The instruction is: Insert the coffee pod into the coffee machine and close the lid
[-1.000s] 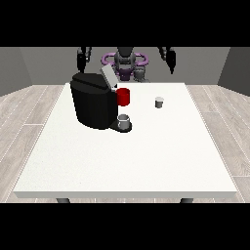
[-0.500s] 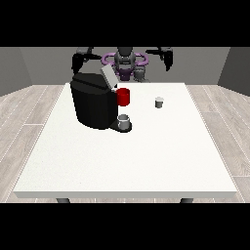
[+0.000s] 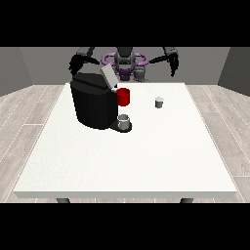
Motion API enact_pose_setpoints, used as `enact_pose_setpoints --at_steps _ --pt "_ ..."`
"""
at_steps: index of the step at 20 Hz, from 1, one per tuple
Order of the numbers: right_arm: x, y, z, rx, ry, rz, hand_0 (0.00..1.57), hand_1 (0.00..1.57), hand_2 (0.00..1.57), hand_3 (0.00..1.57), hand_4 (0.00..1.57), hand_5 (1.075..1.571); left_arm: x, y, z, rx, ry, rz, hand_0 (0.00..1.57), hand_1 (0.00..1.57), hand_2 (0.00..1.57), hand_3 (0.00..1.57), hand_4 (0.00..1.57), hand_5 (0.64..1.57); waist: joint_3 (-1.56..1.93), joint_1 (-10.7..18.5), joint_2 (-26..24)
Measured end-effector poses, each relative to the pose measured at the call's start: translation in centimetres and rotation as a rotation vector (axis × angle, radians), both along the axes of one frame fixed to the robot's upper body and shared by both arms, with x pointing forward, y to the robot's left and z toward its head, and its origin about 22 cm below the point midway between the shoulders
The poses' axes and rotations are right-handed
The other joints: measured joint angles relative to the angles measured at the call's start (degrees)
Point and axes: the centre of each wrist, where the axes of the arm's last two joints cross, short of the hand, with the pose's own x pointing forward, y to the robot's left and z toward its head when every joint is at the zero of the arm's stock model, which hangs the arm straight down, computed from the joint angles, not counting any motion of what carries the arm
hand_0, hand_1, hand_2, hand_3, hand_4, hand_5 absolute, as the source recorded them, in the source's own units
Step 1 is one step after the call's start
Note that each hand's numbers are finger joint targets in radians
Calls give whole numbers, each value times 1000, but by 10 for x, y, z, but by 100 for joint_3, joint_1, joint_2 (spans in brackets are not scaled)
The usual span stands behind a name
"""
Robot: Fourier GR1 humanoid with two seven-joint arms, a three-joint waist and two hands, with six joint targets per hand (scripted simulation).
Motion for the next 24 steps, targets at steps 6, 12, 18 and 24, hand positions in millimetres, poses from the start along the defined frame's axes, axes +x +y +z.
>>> enact_pose_setpoints --at_steps 6,12,18,24 --pt "5 8 5 11 -47 45 0 0 0 0 283 1571 33 24 12 33 73 24 0 0 0 0 0 1571 -1 -304 308" --pt "18 15 15 11 -60 79 0 0 0 0 337 1571 58 37 9 81 127 51 0 0 0 0 0 1571 -3 -442 610" --pt "29 19 18 -4 -48 68 0 0 0 0 392 1571 70 42 -5 147 182 58 0 0 0 0 0 1571 -4 -424 777" --pt "39 25 19 -25 -14 66 0 0 0 0 422 1571 82 36 -15 237 222 50 0 0 375 0 0 1571 -2 -427 849"
